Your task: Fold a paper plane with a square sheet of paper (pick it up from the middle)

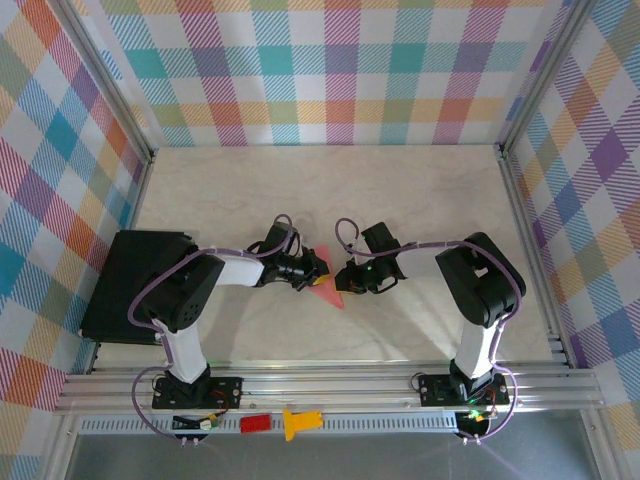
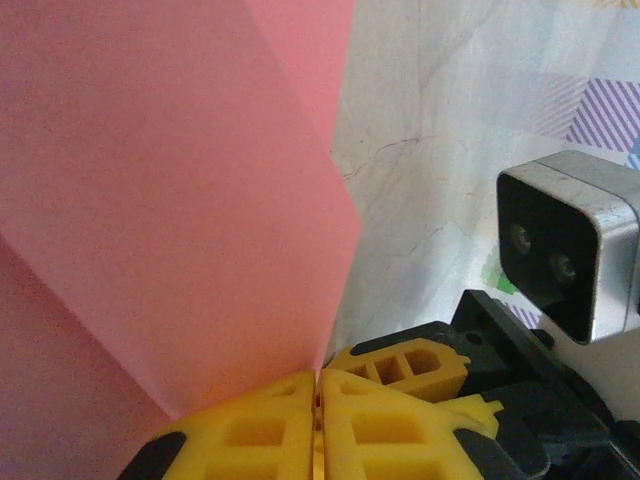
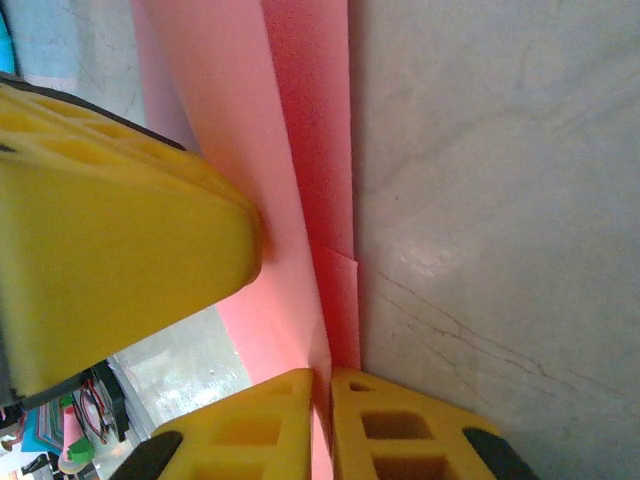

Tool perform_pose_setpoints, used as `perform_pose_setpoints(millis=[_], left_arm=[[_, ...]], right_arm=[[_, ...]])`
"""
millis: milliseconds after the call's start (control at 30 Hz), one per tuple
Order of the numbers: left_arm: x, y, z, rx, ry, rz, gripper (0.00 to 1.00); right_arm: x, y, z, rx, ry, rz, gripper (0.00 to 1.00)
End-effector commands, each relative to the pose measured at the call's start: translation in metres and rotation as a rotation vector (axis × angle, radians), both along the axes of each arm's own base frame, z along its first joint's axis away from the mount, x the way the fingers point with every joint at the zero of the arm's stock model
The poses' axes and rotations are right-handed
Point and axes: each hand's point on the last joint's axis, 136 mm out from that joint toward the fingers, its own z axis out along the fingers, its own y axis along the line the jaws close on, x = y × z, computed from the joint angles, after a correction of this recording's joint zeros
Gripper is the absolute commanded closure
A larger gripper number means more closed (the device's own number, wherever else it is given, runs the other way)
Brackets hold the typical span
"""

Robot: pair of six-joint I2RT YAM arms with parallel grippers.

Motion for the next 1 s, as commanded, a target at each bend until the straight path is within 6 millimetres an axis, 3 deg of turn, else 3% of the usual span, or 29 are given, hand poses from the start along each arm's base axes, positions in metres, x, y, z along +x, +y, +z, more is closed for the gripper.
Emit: perform_pose_setpoints(millis=[0,200,400,700,967], left_arm=[[-0.008,-0.002,-0.01,0.027,0.026,-0.033,0.9],[-0.008,-0.001,-0.018,0.048,0.043,-0.032,0.91],[-0.016,0.008,-0.039,0.108,0.081,-0.035,0.91],[-0.024,0.017,-0.048,0.157,0.092,-0.049,0.91],[-0.022,0.015,-0.045,0.146,0.084,-0.049,0.91]], right_arm=[[-0.012,-0.011,-0.034,-0.111,0.058,-0.006,0.88],[-0.012,-0.011,-0.034,-0.112,0.065,-0.007,0.88],[-0.017,-0.011,-0.029,-0.099,0.084,-0.007,0.86],[-0.015,-0.005,0.025,-0.021,0.044,-0.005,0.76],[-0.032,-0.01,0.02,-0.017,0.114,-0.007,0.75]])
